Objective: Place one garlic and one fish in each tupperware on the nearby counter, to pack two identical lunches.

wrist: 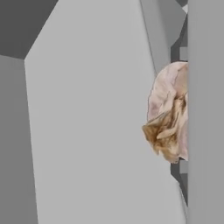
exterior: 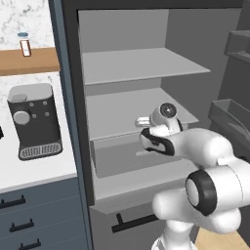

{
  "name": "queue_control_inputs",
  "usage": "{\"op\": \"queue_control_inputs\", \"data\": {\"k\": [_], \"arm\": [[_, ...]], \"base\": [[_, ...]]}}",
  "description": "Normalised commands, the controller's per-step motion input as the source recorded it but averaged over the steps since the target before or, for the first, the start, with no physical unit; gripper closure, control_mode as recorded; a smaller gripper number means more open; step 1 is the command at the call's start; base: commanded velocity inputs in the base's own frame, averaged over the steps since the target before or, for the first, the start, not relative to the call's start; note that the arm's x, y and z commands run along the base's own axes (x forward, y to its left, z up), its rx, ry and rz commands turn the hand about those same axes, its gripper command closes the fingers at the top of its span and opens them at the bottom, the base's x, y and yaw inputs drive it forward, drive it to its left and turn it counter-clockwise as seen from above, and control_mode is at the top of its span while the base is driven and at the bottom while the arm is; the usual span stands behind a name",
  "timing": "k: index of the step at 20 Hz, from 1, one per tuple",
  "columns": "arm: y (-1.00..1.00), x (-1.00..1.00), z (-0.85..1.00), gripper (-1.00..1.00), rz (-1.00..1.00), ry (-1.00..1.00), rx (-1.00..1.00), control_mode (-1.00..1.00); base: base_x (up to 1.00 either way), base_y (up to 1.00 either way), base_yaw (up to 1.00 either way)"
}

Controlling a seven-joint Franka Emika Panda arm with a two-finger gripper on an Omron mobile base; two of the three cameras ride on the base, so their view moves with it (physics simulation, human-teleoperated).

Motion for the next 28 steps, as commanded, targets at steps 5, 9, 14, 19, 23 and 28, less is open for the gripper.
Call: {"op": "queue_control_inputs", "data": {"k": [5,9,14,19,23,28], "arm": [[0.06,-1.00,0.75,1.00,0.06,0.00,0.04,-1.00],[0.03,-1.00,0.80,1.00,0.08,0.00,0.01,-1.00],[0.04,-1.00,0.55,1.00,0.03,0.04,0.00,-1.00],[0.00,-1.00,0.09,1.00,0.00,0.03,-0.02,-1.00],[0.00,-1.00,0.00,1.00,0.00,0.04,-0.04,-1.00],[0.02,-0.40,0.00,1.00,0.00,0.00,-0.03,1.00]], "base": [[0.00,0.00,0.00],[0.00,0.00,0.00],[0.00,0.00,0.00],[0.00,0.00,0.00],[0.00,0.00,0.00],[-0.60,0.31,0.01]]}}
